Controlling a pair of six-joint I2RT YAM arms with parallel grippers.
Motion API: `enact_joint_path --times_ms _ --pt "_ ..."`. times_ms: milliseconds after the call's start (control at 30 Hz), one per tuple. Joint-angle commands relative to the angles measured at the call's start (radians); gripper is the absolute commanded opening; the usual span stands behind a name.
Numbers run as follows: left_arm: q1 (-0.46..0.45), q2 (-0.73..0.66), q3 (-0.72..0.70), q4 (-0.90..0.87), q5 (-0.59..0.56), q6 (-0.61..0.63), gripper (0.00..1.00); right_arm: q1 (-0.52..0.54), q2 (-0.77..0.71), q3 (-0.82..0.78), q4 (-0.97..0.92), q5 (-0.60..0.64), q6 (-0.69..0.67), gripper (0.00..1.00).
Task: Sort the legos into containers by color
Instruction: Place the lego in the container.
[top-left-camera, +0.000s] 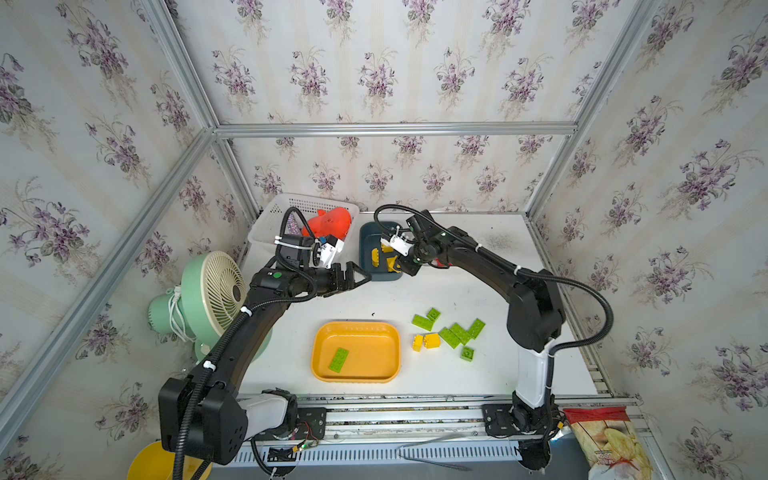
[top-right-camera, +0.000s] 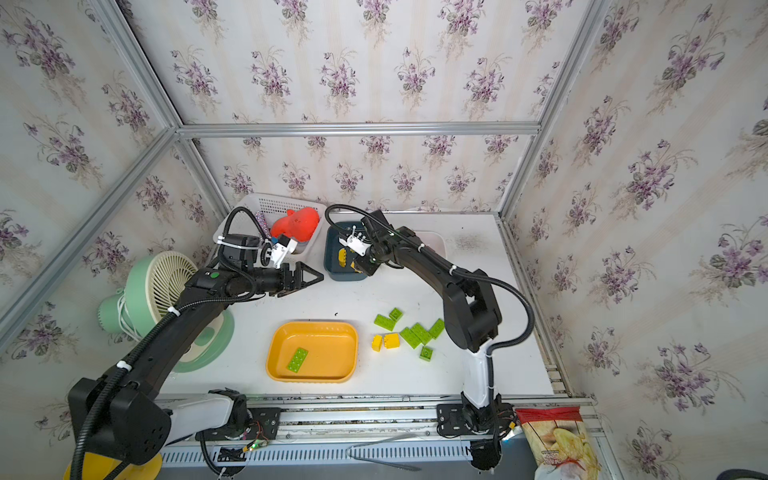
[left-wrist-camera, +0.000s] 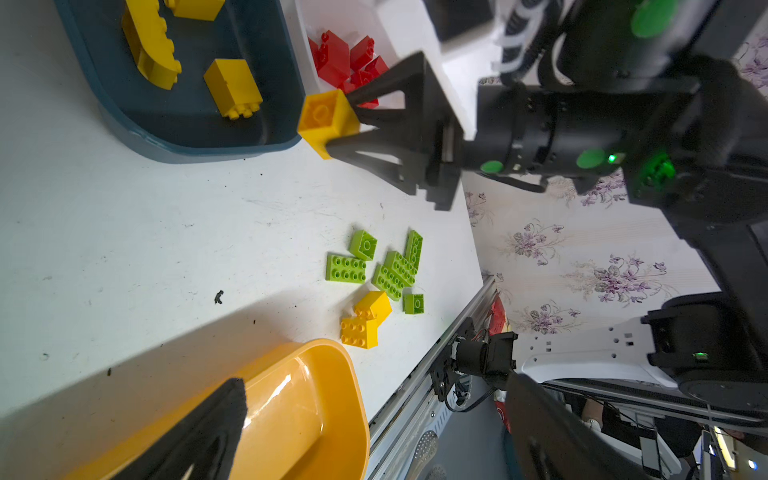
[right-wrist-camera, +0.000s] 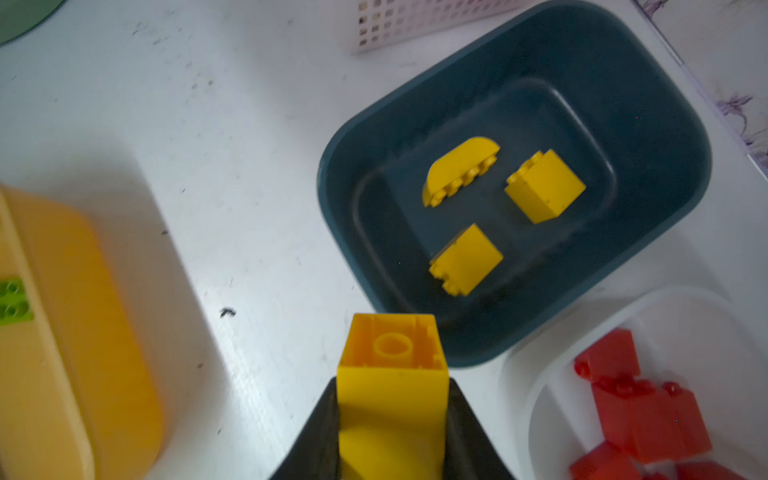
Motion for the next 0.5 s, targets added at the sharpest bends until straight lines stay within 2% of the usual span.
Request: enact_joint_path --times_ms 0,233,367,467 --pt "0.003 -0.012 0.004 0.05 -0.012 0.011 0.99 -0.005 0.119 0.162 -0.045 0.064 0.032 0.21" --pt "0.03 -0.017 -0.028 0.112 -0.008 0.009 0.99 -0.005 0.357 0.466 -0.087 0.098 0.071 0.23" --pt "0.04 -0.017 -0.03 0.115 0.0 0.008 0.99 -0.005 0.511 0.668 -0.183 0.1 0.103 0.24" --pt "0.047 -0.017 -0.036 0.115 0.008 0.009 0.99 -0.005 0.552 0.713 -0.197 0.122 0.099 0.3"
